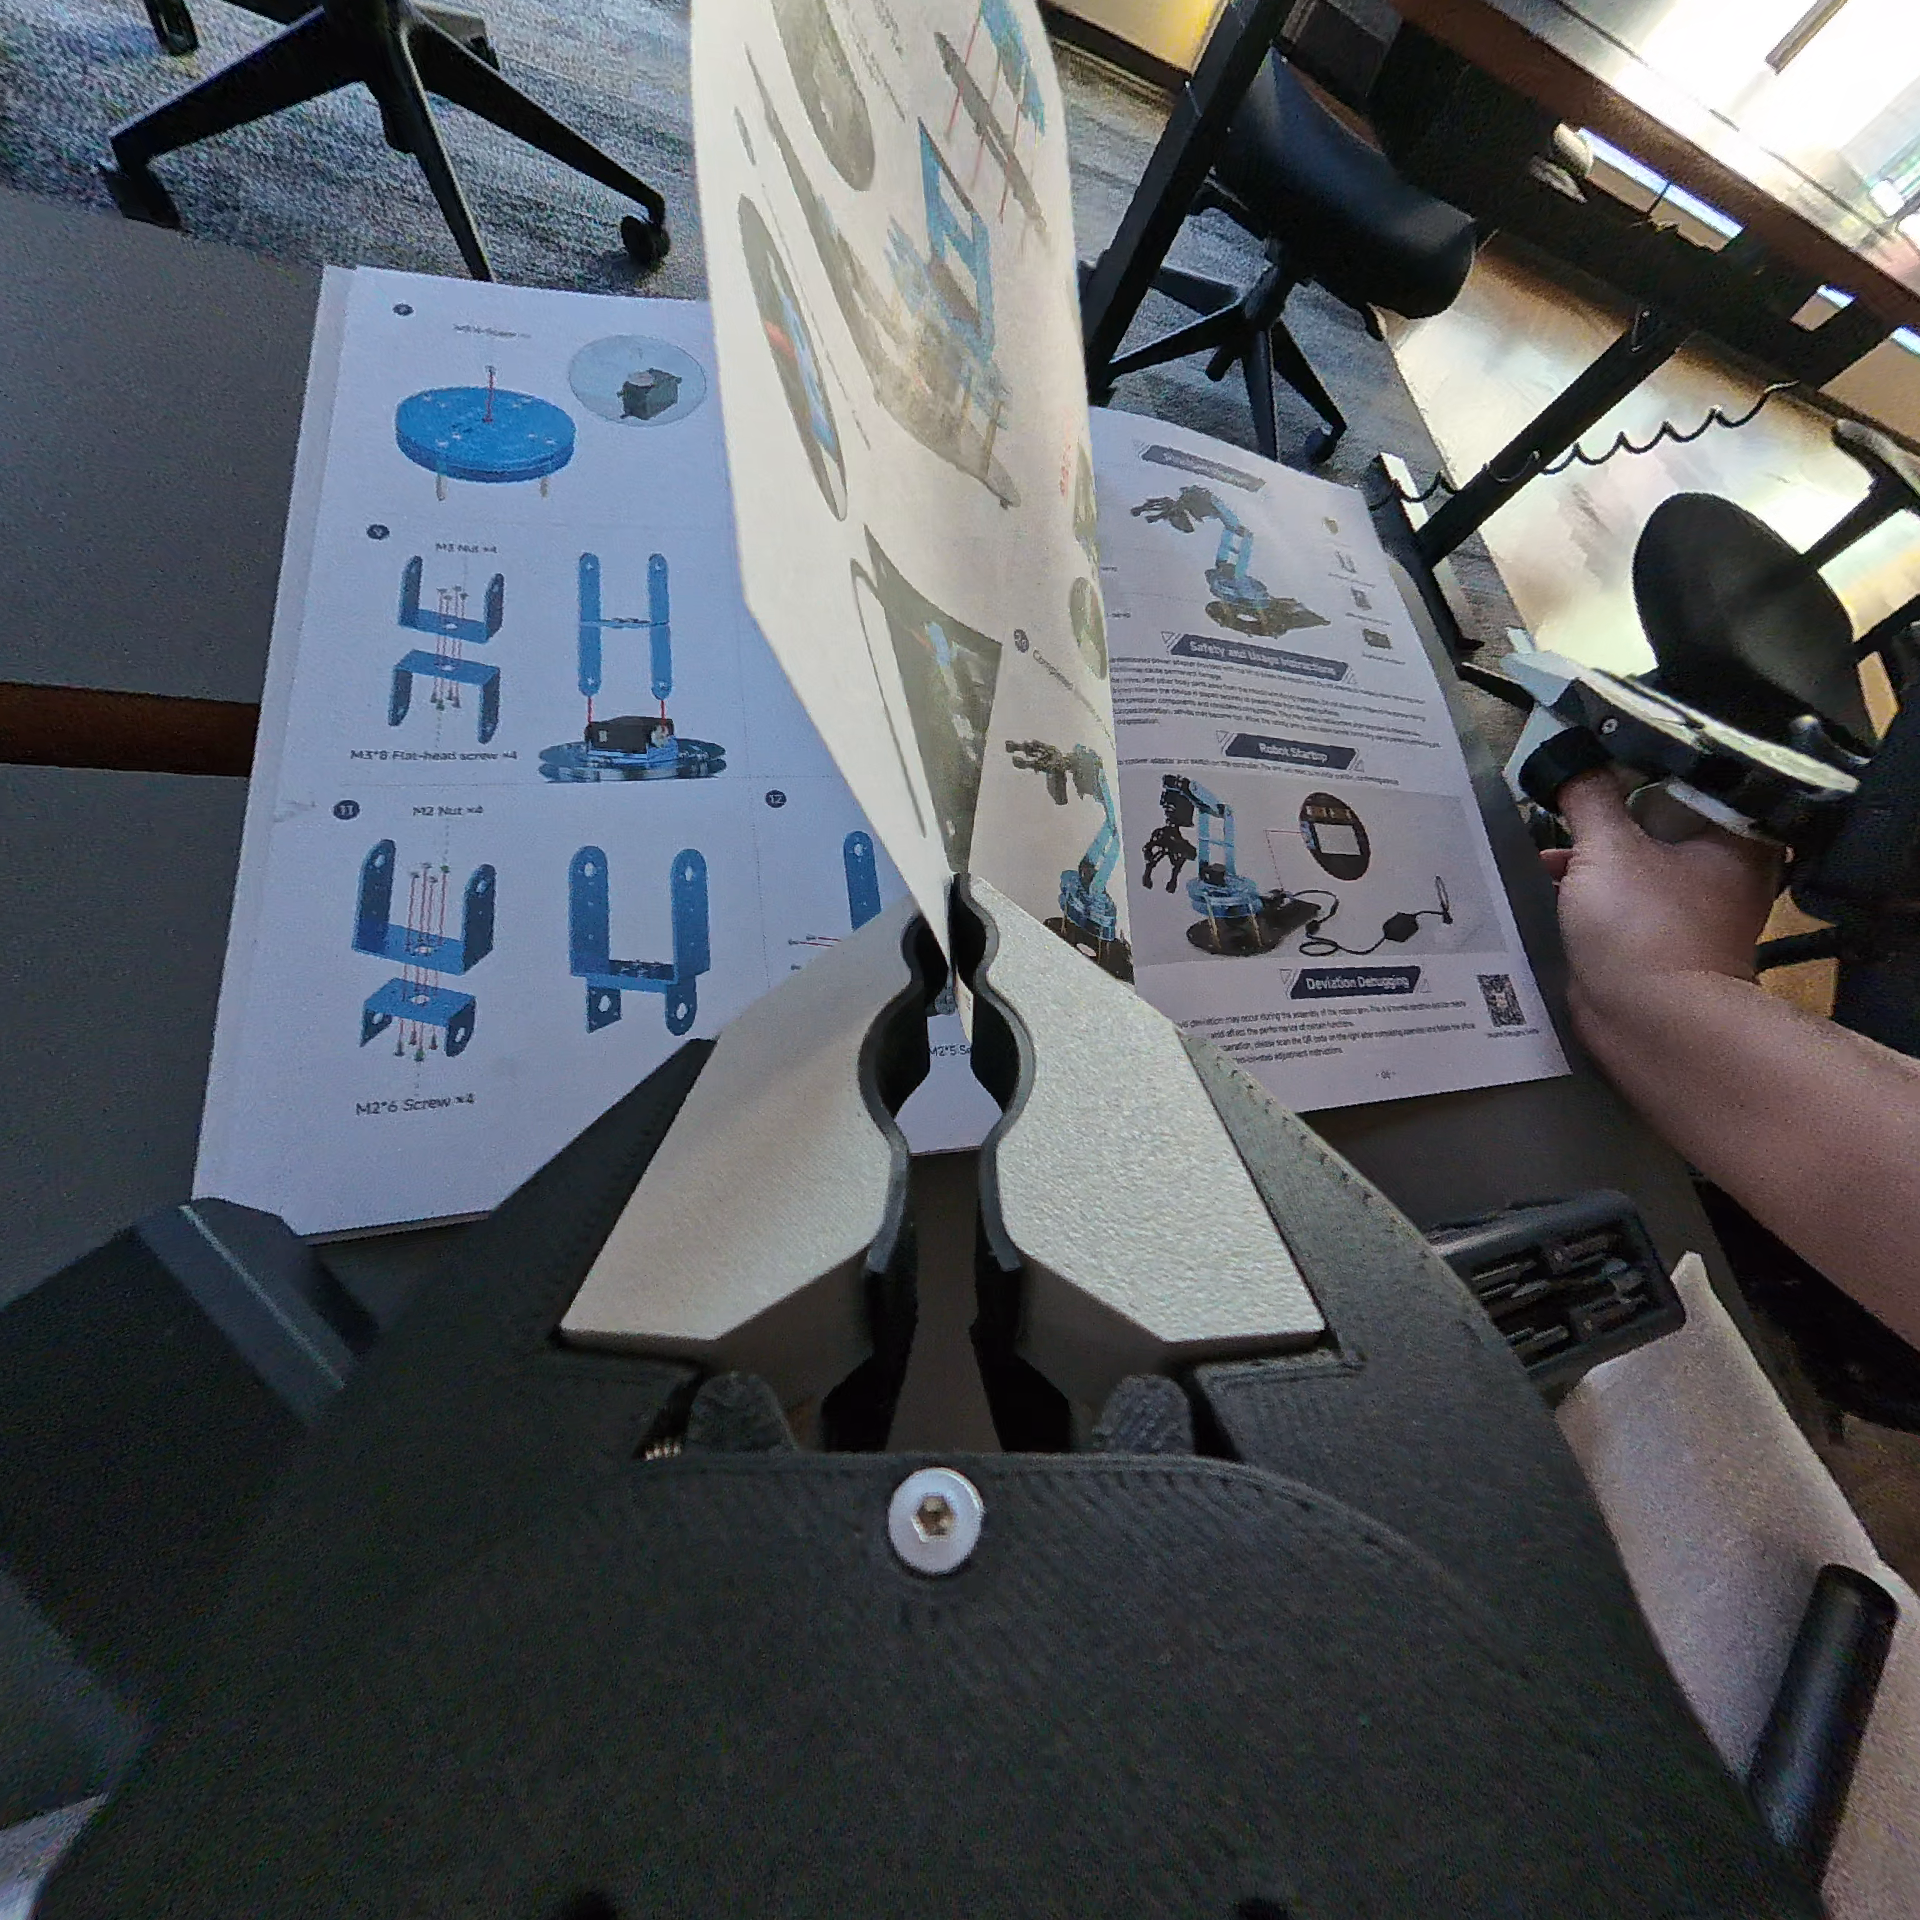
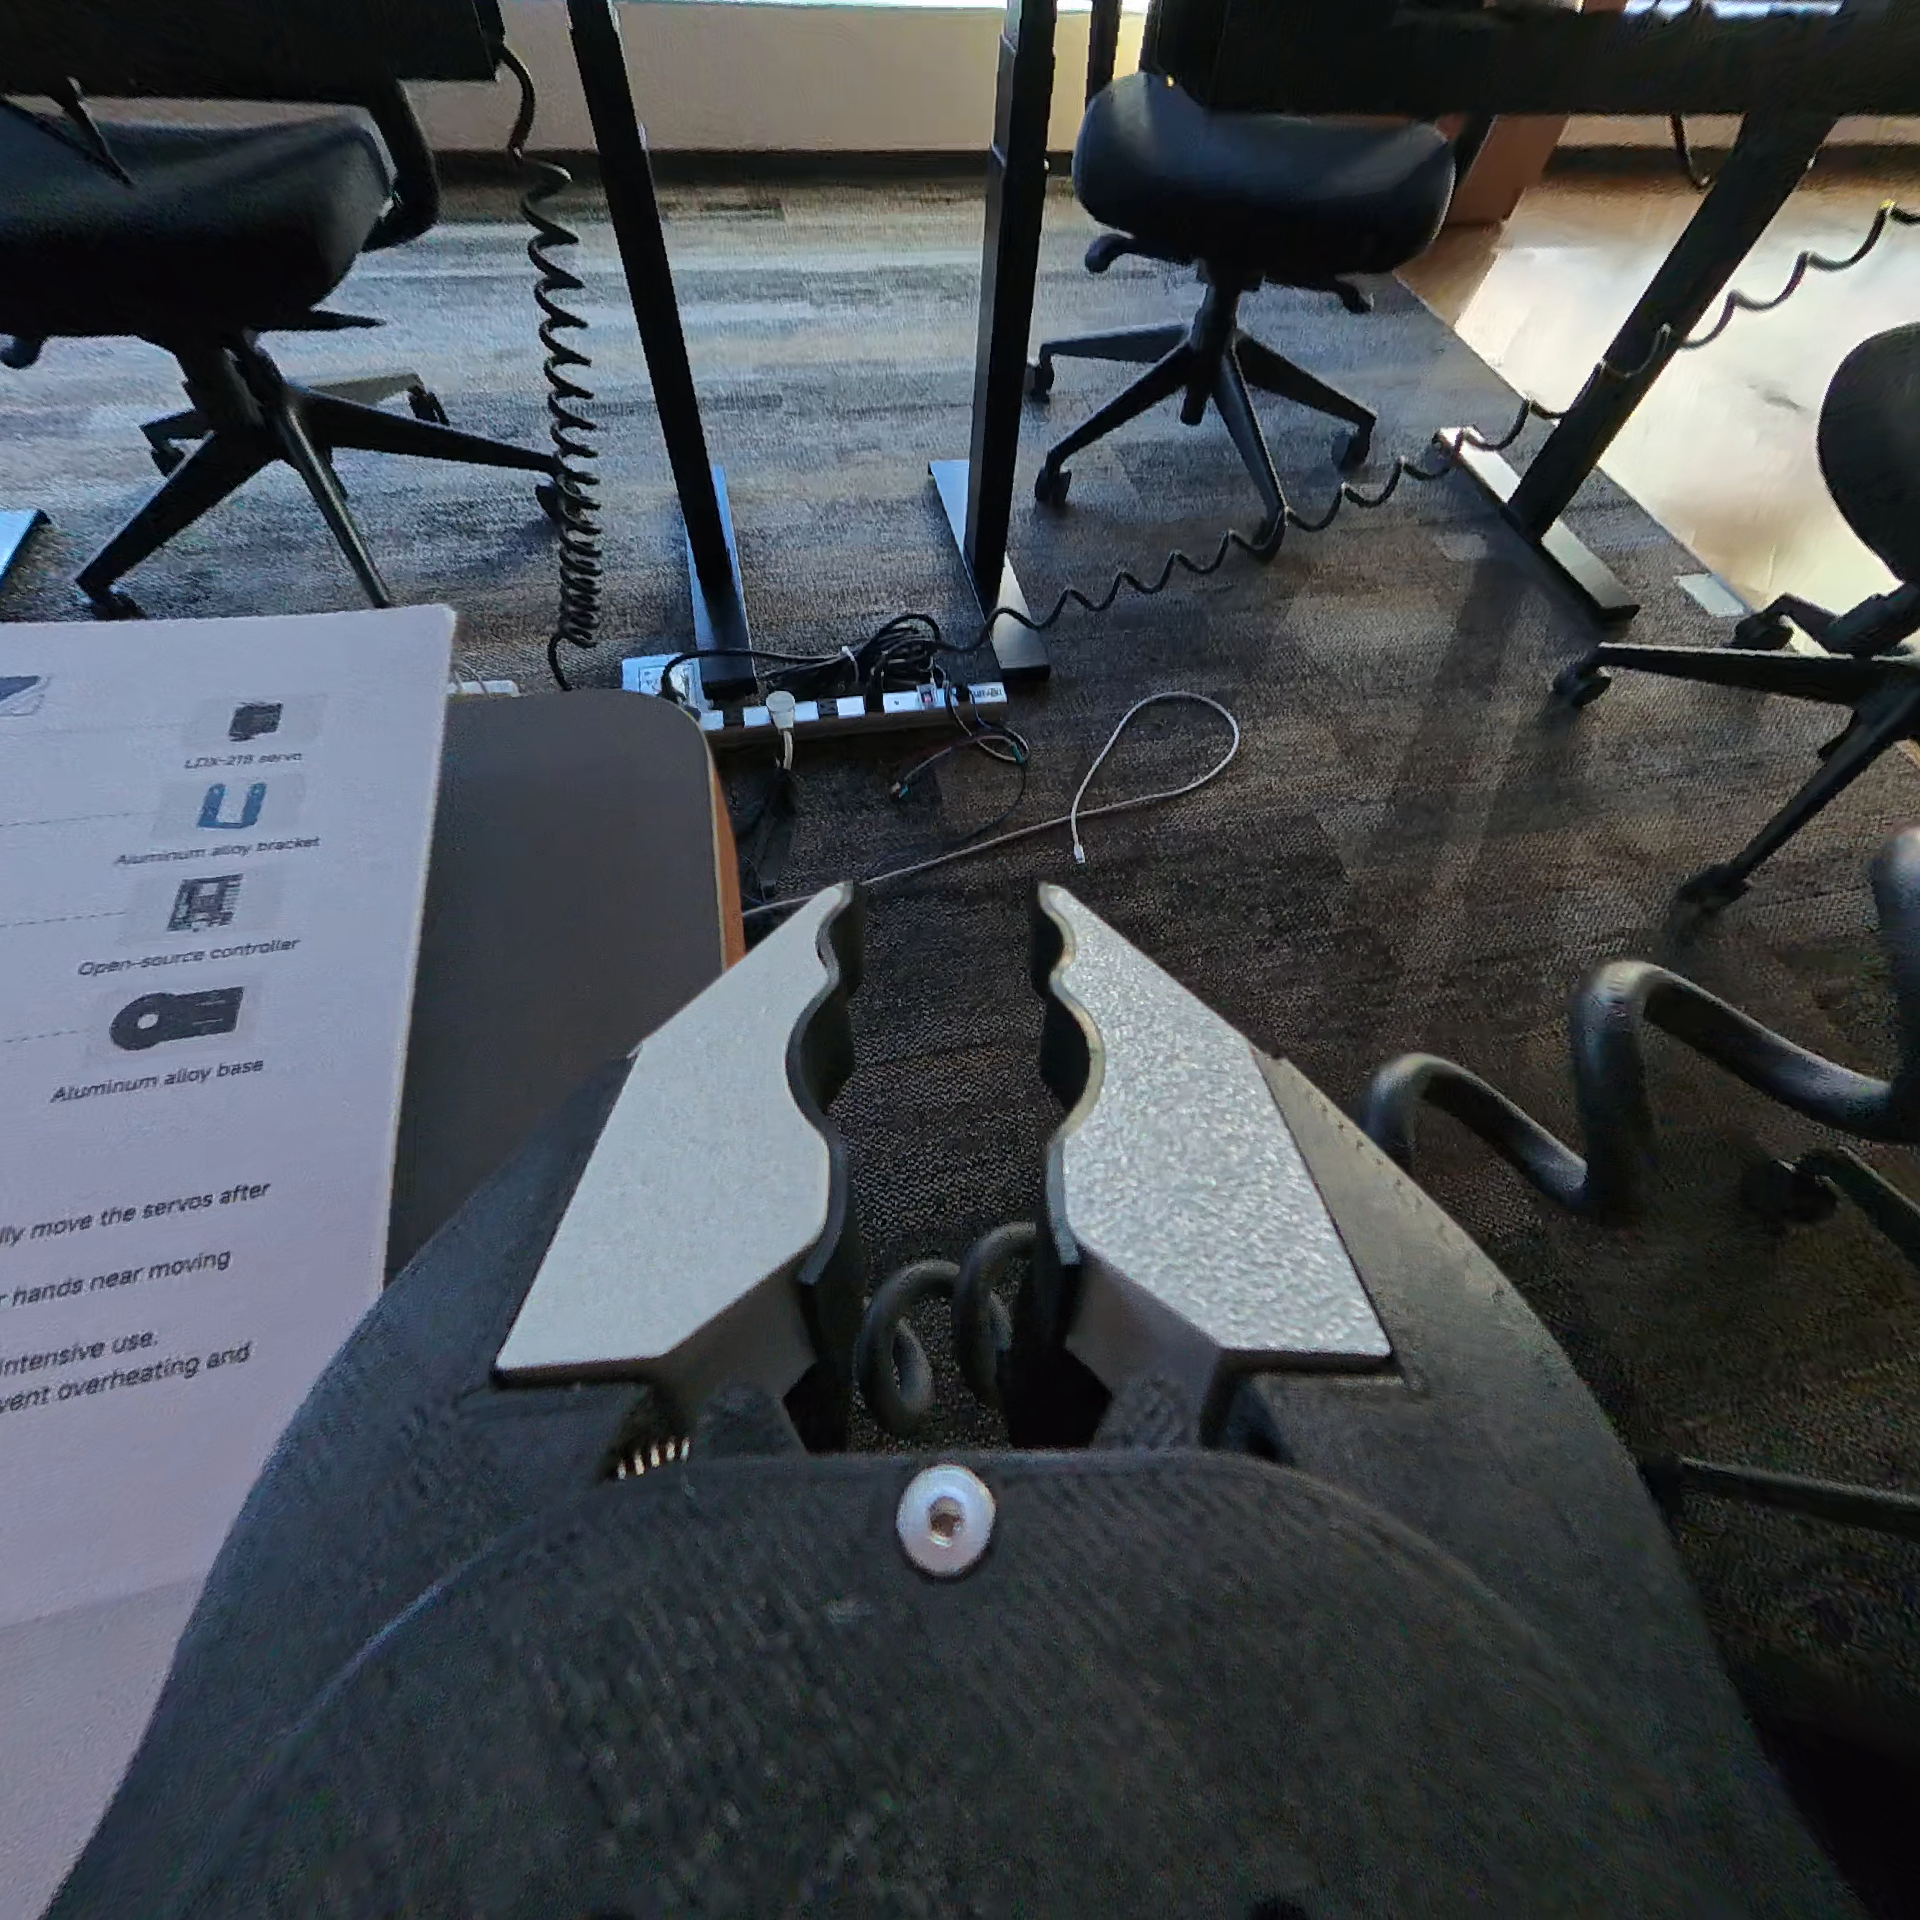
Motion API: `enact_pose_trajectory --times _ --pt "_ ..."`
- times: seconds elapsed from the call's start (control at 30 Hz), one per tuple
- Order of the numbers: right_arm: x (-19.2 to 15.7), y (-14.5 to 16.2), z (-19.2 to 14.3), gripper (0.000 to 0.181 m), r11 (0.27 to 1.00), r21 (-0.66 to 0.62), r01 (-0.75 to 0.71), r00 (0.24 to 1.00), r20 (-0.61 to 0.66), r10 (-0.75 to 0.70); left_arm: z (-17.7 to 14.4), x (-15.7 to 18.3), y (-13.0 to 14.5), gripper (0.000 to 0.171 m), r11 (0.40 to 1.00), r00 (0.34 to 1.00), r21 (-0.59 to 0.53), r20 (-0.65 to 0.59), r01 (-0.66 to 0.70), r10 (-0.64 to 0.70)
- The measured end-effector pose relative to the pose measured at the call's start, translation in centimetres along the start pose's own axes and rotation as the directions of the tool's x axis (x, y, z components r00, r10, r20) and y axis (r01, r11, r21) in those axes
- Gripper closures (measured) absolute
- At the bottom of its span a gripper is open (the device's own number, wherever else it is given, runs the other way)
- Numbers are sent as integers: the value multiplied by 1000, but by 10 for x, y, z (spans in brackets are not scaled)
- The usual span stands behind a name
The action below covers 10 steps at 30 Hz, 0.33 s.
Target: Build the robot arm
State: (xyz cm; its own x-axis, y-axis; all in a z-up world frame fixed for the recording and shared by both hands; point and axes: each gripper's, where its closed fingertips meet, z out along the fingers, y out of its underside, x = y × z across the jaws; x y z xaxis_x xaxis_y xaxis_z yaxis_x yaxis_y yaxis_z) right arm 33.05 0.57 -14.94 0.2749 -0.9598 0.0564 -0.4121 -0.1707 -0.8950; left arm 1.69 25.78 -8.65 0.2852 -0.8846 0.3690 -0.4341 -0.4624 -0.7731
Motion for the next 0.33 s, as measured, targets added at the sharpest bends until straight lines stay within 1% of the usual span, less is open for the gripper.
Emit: enact_pose_trajectory --times 0.07,0.2,0.33 --pt "1 4 2 154 1000 -23 10 1000 -11 -10 0 -1 -1 171 1000 1000 8 -10 16 -16" --pt "-5 13 8 160 993 -88 84 996 -6 -84 1 -1 1 171 998 998 17 -35 60 -59" --pt "-7 17 10 166 987 -119 109 994 0 -110 2 0 4 171 994 992 21 -64 107 -105"
